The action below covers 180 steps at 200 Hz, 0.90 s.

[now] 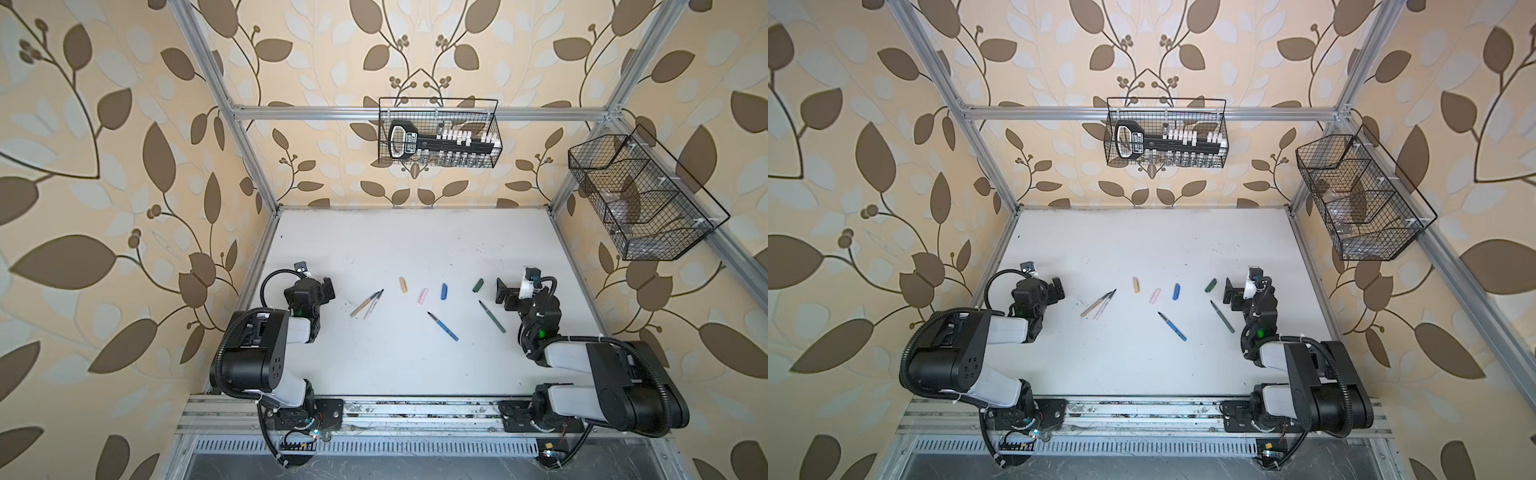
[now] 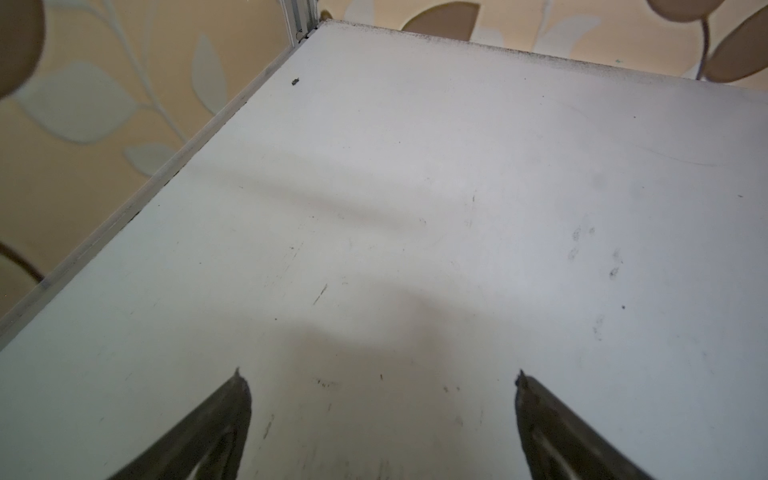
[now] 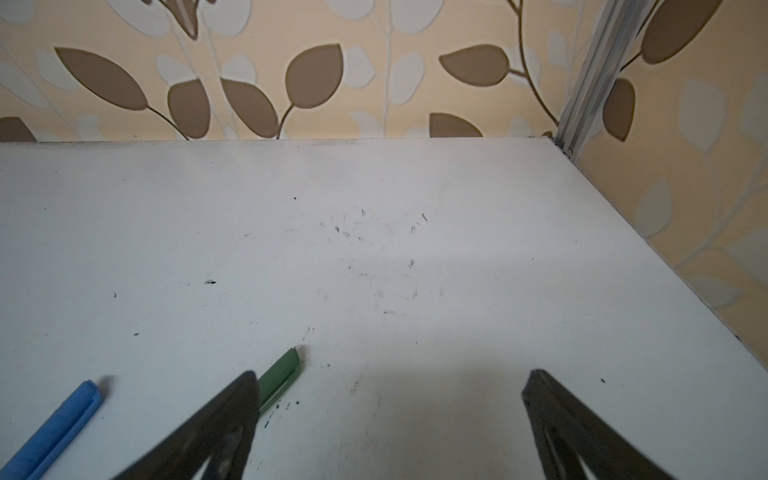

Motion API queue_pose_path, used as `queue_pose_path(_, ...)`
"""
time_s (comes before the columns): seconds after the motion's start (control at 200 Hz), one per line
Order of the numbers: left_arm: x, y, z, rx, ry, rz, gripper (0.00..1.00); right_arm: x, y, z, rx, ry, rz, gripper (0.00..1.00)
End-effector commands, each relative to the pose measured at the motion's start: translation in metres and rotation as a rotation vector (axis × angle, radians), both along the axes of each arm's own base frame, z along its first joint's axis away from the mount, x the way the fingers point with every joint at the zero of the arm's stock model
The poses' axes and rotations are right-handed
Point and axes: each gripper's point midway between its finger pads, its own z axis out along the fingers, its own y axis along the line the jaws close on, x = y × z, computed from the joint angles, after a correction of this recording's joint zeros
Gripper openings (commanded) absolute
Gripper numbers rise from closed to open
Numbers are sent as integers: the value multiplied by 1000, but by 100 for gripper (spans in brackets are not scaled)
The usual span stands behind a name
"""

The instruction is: Insert the pens into the pen caps

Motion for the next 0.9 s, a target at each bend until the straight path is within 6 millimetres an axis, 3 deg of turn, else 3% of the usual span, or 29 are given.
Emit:
queue_pose_path(0.0, 8, 6, 20, 9, -58, 28, 99, 7, 1, 11, -19, -30, 14, 100)
queue_pose_path(0.895, 9, 6, 20, 10, -57, 27, 99, 8, 0, 10, -11, -27, 17, 100)
